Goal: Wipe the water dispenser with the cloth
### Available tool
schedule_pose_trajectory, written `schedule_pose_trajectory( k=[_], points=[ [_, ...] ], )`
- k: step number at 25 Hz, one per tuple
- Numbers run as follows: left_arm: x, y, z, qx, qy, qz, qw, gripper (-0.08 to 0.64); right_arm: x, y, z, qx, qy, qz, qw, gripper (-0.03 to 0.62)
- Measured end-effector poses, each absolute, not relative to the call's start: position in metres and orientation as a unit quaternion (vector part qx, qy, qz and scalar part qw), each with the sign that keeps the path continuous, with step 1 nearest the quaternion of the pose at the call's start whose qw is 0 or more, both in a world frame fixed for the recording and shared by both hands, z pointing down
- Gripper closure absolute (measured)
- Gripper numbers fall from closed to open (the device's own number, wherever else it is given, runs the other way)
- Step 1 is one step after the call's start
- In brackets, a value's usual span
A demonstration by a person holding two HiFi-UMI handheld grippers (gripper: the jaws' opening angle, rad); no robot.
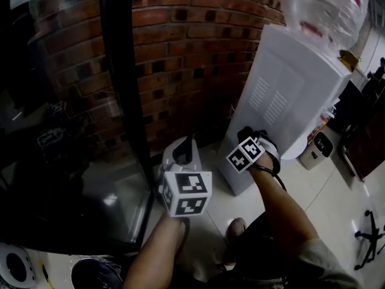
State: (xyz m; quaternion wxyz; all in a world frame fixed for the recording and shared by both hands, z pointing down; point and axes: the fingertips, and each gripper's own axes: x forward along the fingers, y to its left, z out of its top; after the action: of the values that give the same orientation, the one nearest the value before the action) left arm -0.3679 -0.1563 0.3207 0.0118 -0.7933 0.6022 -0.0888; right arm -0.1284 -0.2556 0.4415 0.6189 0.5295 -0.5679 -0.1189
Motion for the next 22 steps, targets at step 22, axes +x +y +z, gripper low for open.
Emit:
schedule_pose_trajectory(
  k=[22],
  points=[
    [-0.396,-0.198,0.421,-0.774,0.609,-0.169,-0.035,0.560,-0.119,-0.240,0.672,0.529,-0.594,0.024,0.606,0.492]
  ],
)
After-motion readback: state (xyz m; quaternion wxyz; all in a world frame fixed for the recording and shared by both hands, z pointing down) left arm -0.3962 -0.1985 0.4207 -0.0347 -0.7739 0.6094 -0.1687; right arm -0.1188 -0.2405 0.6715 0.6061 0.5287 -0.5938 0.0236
